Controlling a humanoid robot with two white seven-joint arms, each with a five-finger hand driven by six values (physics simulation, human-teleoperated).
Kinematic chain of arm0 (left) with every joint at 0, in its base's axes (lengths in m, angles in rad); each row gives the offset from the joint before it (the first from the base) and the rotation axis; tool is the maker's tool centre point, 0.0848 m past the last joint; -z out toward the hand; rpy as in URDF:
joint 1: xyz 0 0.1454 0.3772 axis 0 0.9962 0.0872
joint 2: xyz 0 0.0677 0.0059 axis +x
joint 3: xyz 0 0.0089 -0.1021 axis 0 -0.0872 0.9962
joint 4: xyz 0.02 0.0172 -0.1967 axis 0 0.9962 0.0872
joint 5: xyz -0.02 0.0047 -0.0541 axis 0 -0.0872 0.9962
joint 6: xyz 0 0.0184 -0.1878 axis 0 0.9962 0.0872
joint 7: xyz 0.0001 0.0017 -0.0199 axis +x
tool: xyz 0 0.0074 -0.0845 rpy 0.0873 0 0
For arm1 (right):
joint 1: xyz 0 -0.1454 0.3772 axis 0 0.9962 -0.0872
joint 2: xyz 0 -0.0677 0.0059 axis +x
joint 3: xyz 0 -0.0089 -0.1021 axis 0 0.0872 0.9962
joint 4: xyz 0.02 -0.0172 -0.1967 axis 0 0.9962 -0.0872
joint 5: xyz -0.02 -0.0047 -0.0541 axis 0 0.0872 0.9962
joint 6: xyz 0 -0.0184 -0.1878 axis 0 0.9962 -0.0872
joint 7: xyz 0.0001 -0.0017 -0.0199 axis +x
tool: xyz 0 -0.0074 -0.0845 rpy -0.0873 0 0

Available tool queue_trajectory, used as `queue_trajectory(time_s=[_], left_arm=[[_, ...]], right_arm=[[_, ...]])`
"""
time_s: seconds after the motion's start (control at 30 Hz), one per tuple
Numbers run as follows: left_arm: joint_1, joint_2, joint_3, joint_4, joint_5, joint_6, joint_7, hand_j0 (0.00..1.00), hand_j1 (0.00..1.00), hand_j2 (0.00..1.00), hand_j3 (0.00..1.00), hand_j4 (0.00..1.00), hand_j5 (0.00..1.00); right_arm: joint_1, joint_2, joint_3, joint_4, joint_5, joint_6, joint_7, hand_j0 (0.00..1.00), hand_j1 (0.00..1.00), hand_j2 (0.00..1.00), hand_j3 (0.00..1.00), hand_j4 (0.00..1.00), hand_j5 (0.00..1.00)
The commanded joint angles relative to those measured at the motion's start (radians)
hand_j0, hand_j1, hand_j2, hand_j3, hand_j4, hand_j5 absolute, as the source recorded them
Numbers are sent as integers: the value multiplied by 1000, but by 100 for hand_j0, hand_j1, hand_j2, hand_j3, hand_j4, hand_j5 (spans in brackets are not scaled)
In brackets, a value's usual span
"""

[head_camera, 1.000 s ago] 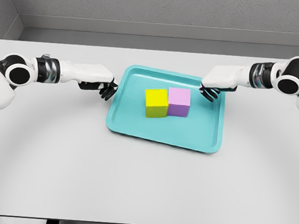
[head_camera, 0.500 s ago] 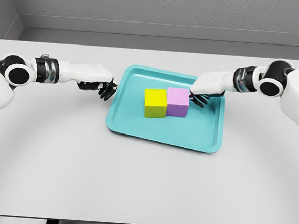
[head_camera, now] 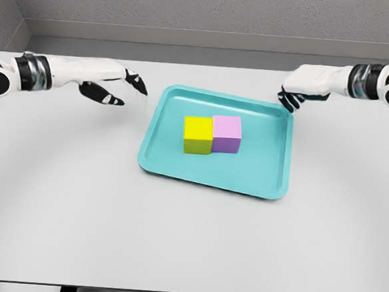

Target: Push two cubes

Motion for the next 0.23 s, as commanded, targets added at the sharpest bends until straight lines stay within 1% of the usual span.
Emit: queue_trajectory(time_s=[0.0,0.07,0.13,0.2], left_arm=[[0,5,20,11,12,2,0,100,100,100,100,100,100],[0,6,20,13,14,2,0,100,100,100,100,100,100],[2,6,20,13,12,2,0,100,100,100,100,100,100],[2,6,20,27,12,2,0,100,100,100,100,100,100]], right_arm=[[2,-98,-132,0,-17,2,0,100,100,100,100,100,100],[26,-99,-127,5,-135,2,0,100,100,100,100,100,100],[28,-99,-119,5,-135,2,0,100,100,100,100,100,100],[38,-96,-87,5,-135,2,0,100,100,100,100,100,100]])
